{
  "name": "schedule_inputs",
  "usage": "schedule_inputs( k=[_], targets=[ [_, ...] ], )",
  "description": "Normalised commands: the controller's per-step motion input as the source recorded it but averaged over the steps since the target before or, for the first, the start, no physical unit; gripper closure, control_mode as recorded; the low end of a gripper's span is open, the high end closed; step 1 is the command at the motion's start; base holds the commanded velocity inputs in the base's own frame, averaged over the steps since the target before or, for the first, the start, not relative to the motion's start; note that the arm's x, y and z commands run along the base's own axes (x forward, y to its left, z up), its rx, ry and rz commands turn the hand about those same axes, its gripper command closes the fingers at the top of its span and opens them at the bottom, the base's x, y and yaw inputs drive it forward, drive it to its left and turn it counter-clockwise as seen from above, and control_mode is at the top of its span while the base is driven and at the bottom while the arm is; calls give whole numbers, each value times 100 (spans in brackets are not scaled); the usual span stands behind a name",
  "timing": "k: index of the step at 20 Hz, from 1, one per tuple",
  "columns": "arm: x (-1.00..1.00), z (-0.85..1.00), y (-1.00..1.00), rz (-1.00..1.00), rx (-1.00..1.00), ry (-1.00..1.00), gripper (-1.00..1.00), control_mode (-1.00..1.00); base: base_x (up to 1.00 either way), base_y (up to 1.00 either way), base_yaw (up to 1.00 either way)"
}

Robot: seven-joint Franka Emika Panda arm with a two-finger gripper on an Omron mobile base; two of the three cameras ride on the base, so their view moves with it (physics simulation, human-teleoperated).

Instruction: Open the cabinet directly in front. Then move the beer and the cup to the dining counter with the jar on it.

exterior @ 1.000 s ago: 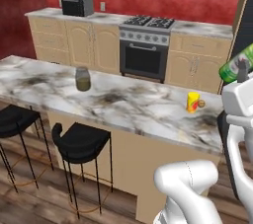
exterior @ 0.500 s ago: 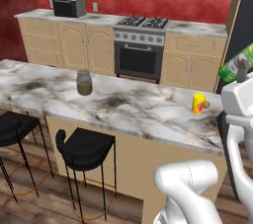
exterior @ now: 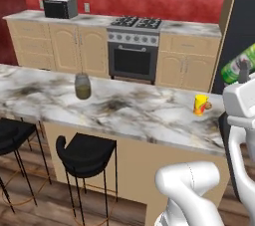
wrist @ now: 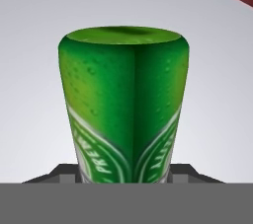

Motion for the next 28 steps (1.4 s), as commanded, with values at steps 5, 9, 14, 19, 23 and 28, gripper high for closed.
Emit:
schedule_inputs(
  k=[5,9,14,19,23,28],
  targets=[
    [0,0,0,0,0,0,100,100,13,24,-14],
    [0,0,0,0,0,0,100,100,25,17,-12],
    [0,0,0,0,0,0,100,100,29,18,-11],
    [0,0,0,0,0,0,100,100,30,21,-11],
    [0,0,0,0,0,0,100,100,35,16,-11],
    [0,0,0,0,0,0,100,100,38,17,-10]
  ],
)
